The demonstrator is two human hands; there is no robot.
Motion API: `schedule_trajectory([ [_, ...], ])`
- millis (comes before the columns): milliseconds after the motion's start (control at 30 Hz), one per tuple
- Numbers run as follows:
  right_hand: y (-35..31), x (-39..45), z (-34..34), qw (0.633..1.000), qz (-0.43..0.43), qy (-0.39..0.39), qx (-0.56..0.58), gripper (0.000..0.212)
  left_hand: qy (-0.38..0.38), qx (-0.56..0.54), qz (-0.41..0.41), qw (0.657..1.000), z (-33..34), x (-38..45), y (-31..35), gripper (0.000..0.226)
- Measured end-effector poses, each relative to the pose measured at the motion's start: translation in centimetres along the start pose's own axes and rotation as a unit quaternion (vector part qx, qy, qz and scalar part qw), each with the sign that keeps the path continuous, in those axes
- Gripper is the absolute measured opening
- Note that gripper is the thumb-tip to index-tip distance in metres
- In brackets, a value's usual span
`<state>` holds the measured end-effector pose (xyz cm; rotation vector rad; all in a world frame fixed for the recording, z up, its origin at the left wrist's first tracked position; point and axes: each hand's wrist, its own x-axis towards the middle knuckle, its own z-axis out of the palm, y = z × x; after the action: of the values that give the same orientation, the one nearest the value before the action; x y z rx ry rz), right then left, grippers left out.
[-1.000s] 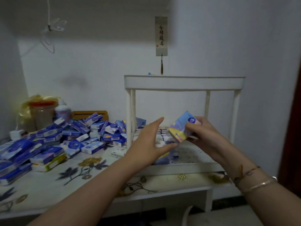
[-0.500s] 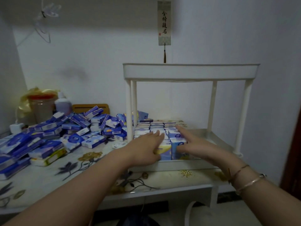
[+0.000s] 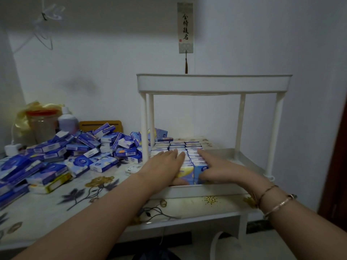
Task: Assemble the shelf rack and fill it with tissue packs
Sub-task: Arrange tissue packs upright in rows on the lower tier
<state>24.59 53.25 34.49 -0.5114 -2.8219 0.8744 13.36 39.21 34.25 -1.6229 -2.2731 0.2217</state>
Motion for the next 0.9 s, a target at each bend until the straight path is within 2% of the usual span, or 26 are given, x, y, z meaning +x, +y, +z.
schedule_trajectory([
  [100, -0.1, -0.6, 0.0, 0.995, -0.009, 0.014, 0.095, 0.077, 0.022, 0.011, 0.003, 1.0, 0.4, -0.2, 0.0, 0.083],
  [233, 0.1, -1.1, 0.6, 0.987, 0.024, 0.046, 0.151, 0.083, 0.043, 0.022, -0.006, 0.999, 0.5, -0.6, 0.1, 0.087],
  [367, -0.1, -2.0, 0.8, 0.989, -0.001, 0.08, 0.121, 0.075, 0.059, 0.062, -0.024, 0.996, 0.3, -1.3, 0.3, 0.085],
  [533, -1.5, -3.5, 1.5, 0.965, -0.096, 0.244, 0.004, 0.054, 0.172, 0.115, 0.038, 0.978, 0.1, -3.8, -1.7, 0.064],
  [600, -3.0, -4.1, 2.0, 0.95, -0.135, 0.28, -0.031, 0.04, 0.208, 0.137, 0.051, 0.967, 0.4, -5.5, -2.9, 0.052],
  [700, -6.1, -4.4, 3.4, 0.942, -0.177, 0.284, -0.034, 0.026, 0.251, 0.155, 0.037, 0.955, 0.8, -8.3, -5.2, 0.043],
  [800, -9.8, -4.0, 5.6, 0.941, -0.228, 0.248, -0.009, 0.024, 0.272, 0.134, -0.005, 0.953, 1.6, -11.4, -7.7, 0.041],
  [900, -13.0, -2.8, 8.0, 0.941, -0.269, 0.205, -0.009, 0.024, 0.256, 0.129, -0.046, 0.957, 2.8, -13.9, -10.0, 0.041],
])
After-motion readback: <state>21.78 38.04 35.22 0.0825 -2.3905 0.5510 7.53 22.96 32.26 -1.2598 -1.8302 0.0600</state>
